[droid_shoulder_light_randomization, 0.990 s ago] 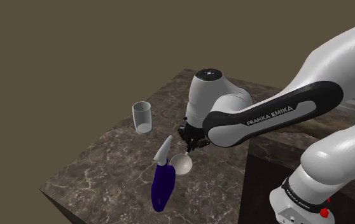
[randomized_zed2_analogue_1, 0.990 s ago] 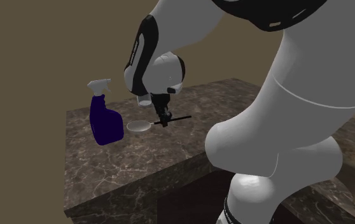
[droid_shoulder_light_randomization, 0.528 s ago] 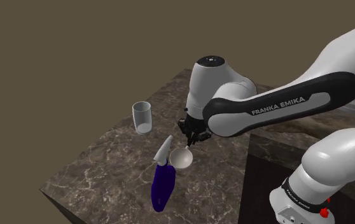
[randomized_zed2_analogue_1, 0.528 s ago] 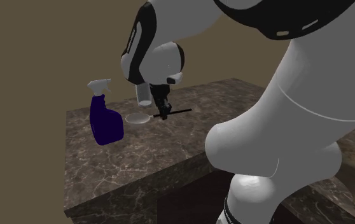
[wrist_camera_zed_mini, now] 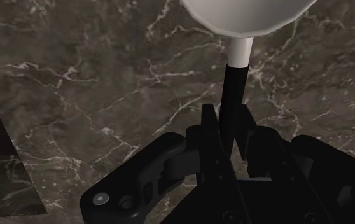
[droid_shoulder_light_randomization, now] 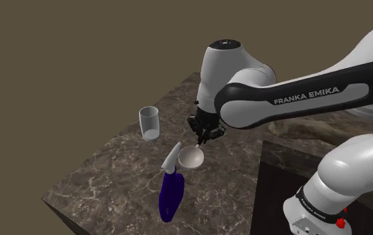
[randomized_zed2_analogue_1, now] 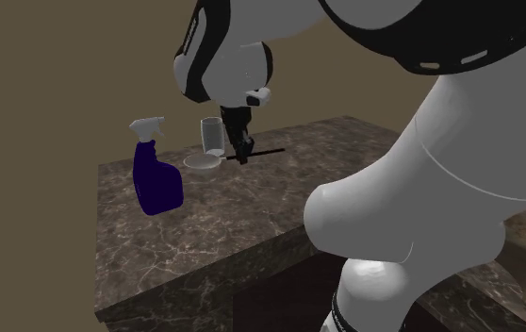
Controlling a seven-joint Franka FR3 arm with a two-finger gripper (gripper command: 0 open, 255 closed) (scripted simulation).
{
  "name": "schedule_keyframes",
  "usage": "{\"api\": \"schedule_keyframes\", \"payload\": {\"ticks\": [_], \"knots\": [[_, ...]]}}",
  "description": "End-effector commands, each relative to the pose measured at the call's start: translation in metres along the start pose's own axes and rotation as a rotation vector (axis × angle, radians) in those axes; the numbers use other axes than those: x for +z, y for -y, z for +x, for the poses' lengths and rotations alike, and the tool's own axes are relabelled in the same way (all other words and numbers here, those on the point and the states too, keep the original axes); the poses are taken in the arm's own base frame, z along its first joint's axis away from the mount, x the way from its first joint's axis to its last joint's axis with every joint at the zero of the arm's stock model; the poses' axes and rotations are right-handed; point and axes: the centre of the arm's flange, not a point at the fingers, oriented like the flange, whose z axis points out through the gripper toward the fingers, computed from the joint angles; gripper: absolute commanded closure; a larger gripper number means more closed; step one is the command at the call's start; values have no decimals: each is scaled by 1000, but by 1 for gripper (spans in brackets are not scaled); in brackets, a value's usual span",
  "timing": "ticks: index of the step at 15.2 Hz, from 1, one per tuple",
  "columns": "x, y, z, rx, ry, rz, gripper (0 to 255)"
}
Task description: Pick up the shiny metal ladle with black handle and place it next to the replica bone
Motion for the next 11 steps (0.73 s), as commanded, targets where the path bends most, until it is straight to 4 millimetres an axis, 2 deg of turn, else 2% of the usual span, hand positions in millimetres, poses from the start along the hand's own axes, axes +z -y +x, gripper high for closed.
{"api": "schedule_keyframes", "payload": {"ticks": [1, 11], "knots": [[-9, 0, 0, 0, 0, 0, 255], [-62, 5, 6, 0, 0, 0, 255]]}}
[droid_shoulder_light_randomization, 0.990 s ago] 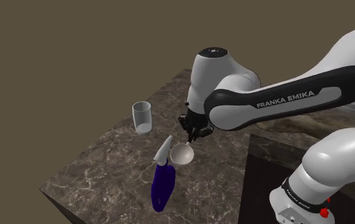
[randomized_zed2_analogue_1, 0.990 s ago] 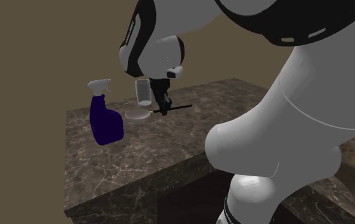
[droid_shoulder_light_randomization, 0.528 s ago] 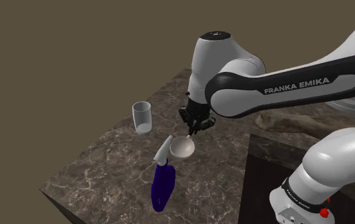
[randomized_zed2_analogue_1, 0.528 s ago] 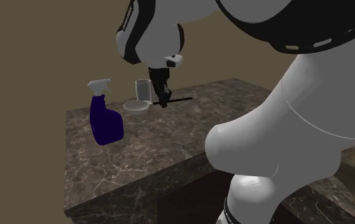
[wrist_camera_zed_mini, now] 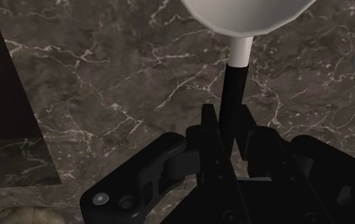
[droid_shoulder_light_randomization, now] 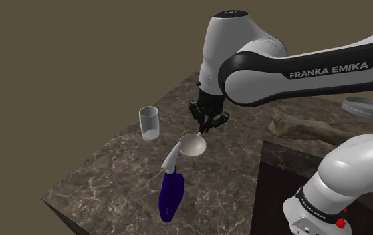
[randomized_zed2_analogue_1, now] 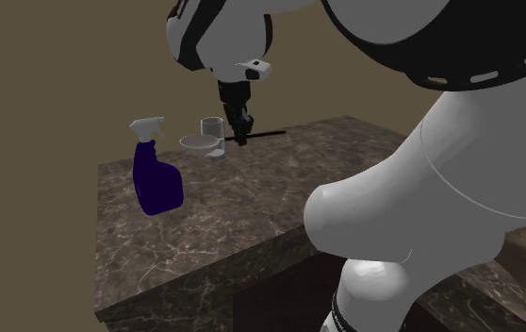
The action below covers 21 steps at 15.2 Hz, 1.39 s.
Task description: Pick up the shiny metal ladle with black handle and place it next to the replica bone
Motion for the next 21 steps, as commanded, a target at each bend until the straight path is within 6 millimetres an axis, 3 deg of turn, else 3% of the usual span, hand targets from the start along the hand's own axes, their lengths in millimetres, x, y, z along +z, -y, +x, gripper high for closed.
{"api": "schedule_keyframes", "payload": {"ticks": [1, 9, 21], "knots": [[-10, 2, 1, 0, 0, 0, 255], [-51, 6, 6, 0, 0, 0, 255], [-48, -95, 128, 0, 0, 0, 255]]}}
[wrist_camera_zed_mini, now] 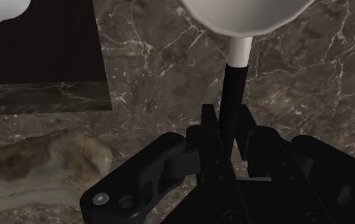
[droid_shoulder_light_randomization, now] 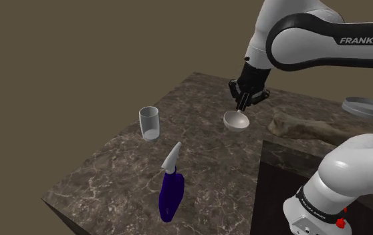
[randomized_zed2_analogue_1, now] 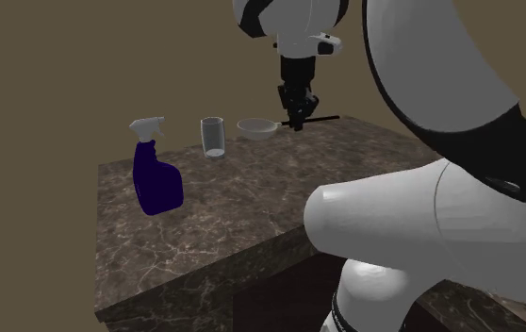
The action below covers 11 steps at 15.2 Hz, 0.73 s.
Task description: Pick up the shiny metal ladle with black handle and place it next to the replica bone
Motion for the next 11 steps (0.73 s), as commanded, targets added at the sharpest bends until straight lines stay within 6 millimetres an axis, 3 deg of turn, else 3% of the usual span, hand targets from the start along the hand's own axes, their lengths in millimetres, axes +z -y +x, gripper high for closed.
{"api": "schedule_keyframes", "payload": {"ticks": [1, 11], "knots": [[0, -16, 18, -2, 0, 0, 255], [3, -100, 120, -2, 0, 0, 255]]}}
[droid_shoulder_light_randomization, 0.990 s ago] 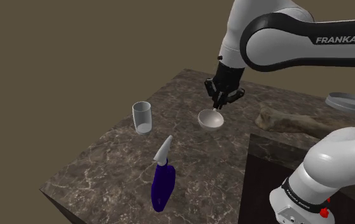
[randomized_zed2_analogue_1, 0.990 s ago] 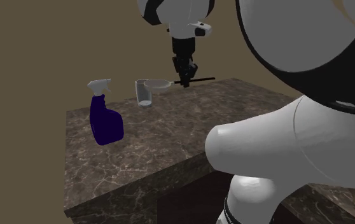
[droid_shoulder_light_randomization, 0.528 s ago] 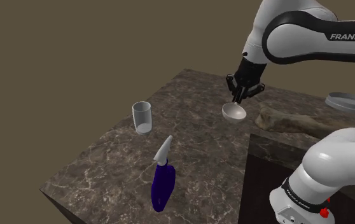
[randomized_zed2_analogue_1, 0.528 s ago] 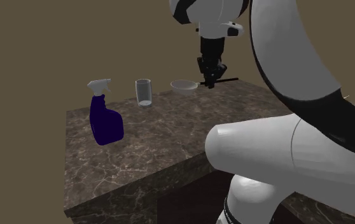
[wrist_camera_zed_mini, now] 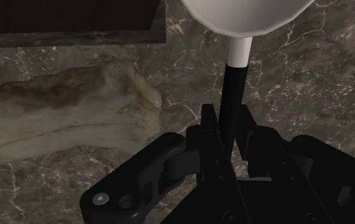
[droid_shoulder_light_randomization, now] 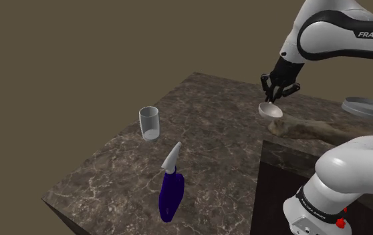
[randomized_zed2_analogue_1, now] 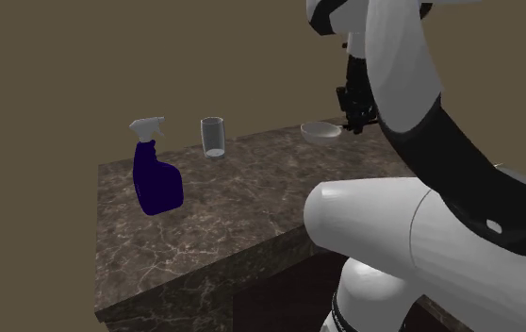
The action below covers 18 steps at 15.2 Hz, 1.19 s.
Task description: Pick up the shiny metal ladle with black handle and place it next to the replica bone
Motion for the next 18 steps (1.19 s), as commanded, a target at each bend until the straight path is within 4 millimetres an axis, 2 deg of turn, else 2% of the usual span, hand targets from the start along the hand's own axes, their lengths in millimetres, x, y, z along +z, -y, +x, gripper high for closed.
{"api": "schedule_keyframes", "payload": {"ticks": [1, 18], "knots": [[1, -18, 20, -2, 0, 0, 255], [6, -160, 193, -2, 0, 0, 255]]}}
